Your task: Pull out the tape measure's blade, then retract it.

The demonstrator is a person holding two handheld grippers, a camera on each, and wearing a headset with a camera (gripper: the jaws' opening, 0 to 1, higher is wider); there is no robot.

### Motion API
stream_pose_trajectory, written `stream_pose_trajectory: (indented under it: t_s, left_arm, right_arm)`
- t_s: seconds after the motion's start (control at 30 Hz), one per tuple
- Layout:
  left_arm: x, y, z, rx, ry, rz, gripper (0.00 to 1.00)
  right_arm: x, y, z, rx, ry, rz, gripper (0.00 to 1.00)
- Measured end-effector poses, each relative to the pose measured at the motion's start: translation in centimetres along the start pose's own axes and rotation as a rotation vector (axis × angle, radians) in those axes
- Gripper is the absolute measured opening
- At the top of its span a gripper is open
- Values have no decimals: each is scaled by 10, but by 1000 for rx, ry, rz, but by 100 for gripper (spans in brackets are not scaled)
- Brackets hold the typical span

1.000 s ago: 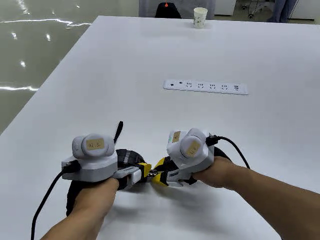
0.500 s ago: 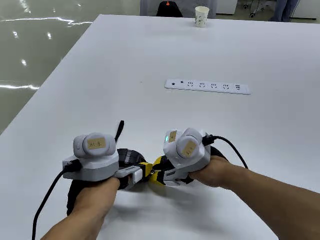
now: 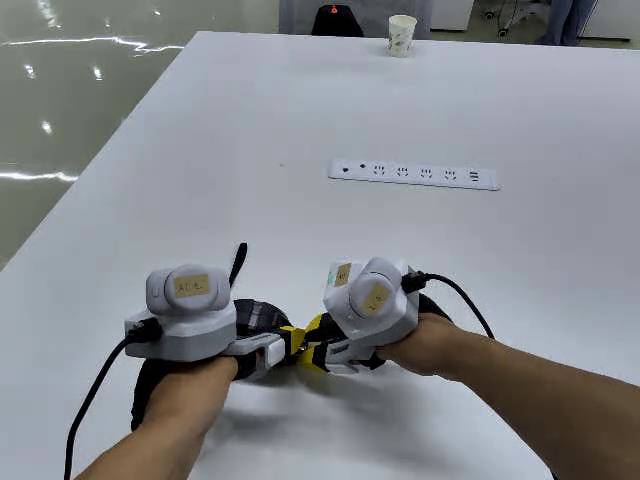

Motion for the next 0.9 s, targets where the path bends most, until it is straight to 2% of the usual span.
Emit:
stream_pose_trajectory:
  t_s: [0.3,0.67,0.9]
  left_arm:
    - [-1,0,0,4,5,1,62]
    - [-2,0,-5,13,-1,29,63]
    - [-2,1,-13,22,-4,58,65]
  right_arm:
    - [1,2,-2,12,-13,56,13]
    - [2,5,-12,38,-21,53,15]
    - [6,9,-25,59,-20,65,18]
Point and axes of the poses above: the centre of the closed fingertips' face, and the gripper's own axes: z roughly forward along the fingers, y roughly to its left, x roughly out of its underside, the point moved 8 cm from there along -z, roughly backward along the fingers, and after that the axes turned 8 degrees about -z, right-handed, at the moved point
